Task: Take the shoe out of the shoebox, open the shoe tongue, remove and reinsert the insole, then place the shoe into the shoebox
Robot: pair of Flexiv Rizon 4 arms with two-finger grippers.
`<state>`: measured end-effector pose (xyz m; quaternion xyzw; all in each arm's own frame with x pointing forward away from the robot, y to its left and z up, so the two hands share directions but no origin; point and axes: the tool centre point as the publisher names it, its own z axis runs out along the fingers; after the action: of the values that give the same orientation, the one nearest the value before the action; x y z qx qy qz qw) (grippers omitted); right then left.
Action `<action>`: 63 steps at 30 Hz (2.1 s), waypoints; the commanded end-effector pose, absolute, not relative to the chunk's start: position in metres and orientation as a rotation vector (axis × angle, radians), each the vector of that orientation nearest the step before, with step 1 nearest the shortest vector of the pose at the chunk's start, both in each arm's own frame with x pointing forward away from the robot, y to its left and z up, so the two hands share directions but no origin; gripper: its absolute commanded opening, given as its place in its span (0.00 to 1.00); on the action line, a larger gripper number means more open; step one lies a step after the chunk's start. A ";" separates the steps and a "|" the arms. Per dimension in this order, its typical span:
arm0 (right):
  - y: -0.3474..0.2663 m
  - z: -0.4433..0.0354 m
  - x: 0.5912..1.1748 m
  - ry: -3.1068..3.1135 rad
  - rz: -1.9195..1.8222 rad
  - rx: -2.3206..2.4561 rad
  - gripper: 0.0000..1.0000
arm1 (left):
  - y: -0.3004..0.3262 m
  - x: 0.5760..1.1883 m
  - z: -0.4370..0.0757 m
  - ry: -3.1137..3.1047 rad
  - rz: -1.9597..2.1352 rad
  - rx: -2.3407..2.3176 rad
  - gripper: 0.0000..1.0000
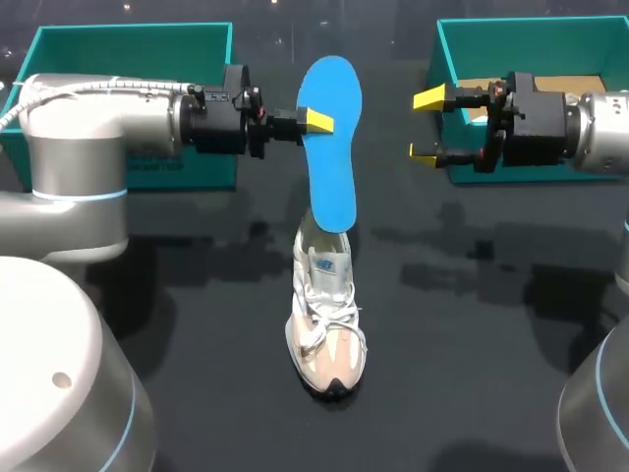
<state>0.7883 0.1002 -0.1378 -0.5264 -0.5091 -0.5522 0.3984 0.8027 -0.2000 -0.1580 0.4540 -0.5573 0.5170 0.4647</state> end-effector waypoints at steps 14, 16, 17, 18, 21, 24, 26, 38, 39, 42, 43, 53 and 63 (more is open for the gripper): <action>0.095 -0.084 0.778 -1.617 -1.110 -1.724 1.00 | -0.203 0.801 -0.166 -1.166 1.125 1.301 0.00; 0.096 -0.079 0.778 -1.636 -1.062 -1.765 1.00 | -0.202 0.800 -0.167 -1.169 1.134 1.293 0.00; 0.097 -0.076 0.778 -1.649 -1.029 -1.793 1.00 | -0.202 0.800 -0.167 -1.171 1.139 1.292 0.00; 0.098 -0.072 0.779 -1.663 -1.000 -1.816 1.00 | -0.202 0.800 -0.167 -1.170 1.139 1.291 0.00; 0.103 -0.062 0.780 -1.714 -0.892 -1.897 1.00 | -0.202 0.800 -0.167 -1.171 1.145 1.290 0.00; 0.108 -0.050 0.782 -1.763 -0.777 -1.987 1.00 | -0.203 0.799 -0.168 -1.168 1.145 1.292 0.00; 0.113 -0.043 0.783 -1.802 -0.707 -2.039 1.00 | -0.203 0.799 -0.169 -1.166 1.142 1.294 0.00; 0.151 -0.013 0.782 -2.099 -0.344 -2.237 1.00 | -0.204 0.799 -0.169 -1.165 1.140 1.295 0.00; 0.154 -0.011 0.781 -2.113 -0.324 -2.249 1.00 | -0.204 0.799 -0.169 -1.165 1.140 1.295 0.00; 0.164 -0.008 0.779 -2.130 -0.242 -2.308 1.00 | -0.204 0.799 -0.169 -1.165 1.140 1.295 0.00; 0.167 -0.007 0.779 -2.136 -0.209 -2.319 1.00 | -0.204 0.799 -0.169 -1.165 1.140 1.295 0.00; 0.194 -0.005 0.769 -2.149 -0.022 -2.449 1.00 | -0.204 0.799 -0.169 -1.165 1.140 1.295 0.00; 0.220 -0.011 0.757 -2.178 -0.015 -2.446 1.00 | -0.204 0.799 -0.169 -1.165 1.140 1.295 0.00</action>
<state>0.7560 0.2108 -0.0100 -0.7390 -0.6663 -0.0975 0.0179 0.7998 -0.2038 -0.1688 0.5363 -0.4826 0.4727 0.5059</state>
